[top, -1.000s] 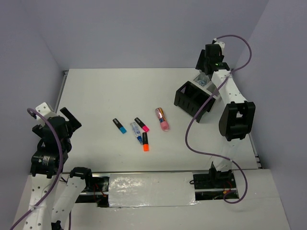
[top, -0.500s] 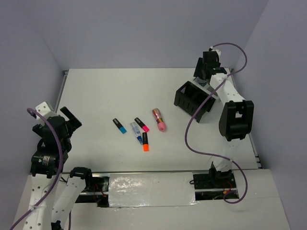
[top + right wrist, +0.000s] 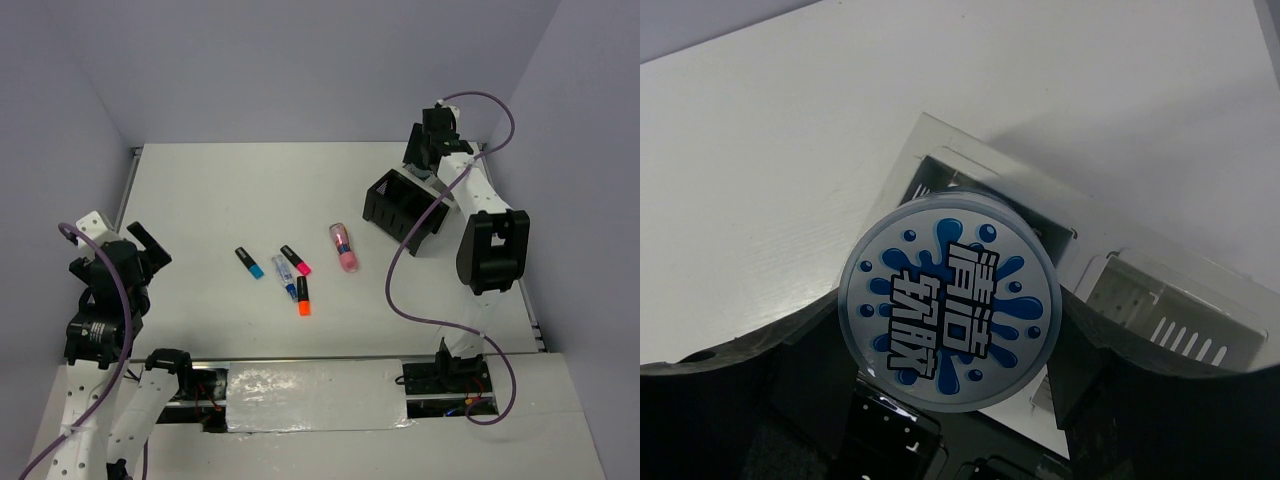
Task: Sort the stationery into containers
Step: Place the stationery in the storage box.
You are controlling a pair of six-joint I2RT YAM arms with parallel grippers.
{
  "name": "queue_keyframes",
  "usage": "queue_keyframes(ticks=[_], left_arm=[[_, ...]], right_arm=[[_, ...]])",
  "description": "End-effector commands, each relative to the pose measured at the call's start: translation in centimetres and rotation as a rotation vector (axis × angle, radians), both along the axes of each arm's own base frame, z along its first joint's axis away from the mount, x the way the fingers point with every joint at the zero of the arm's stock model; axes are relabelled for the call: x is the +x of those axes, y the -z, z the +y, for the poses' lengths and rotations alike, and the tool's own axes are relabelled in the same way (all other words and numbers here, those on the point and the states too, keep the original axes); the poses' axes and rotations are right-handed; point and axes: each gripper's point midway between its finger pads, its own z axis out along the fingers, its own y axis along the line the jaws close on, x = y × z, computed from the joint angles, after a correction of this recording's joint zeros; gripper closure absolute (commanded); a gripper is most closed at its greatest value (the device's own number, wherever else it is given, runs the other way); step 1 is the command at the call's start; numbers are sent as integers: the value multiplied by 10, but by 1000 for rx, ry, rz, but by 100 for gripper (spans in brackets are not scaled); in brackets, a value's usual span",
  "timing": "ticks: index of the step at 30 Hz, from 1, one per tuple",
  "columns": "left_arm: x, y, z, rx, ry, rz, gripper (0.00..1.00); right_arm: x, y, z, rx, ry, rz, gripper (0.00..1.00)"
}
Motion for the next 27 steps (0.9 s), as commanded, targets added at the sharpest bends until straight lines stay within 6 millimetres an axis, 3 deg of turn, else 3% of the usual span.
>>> queue_keyframes(ticks=[1, 7, 10, 17, 18, 19, 22, 27], left_arm=[[7, -6, -2, 11, 17, -24, 1], [6, -6, -1, 11, 14, -25, 1], [7, -5, -1, 12, 15, -23, 1], [6, -5, -1, 13, 13, -21, 1], [6, -6, -1, 14, 12, -23, 1], [6, -6, -1, 14, 12, -23, 1], [6, -6, -1, 12, 11, -24, 1], [6, -6, -1, 13, 13, -26, 1]], right_arm=[[-5, -48, -2, 18, 10, -101, 100], [-7, -48, -2, 18, 11, -86, 100], [-5, -46, -2, 18, 10, -72, 83], [0, -35, 3, 30, -9, -23, 79], [0, -36, 3, 31, -10, -22, 74], [0, -36, 1, 29, -5, -21, 60], [1, -38, 1, 25, 1, -24, 46], [4, -29, -3, 22, 4, 9, 42]])
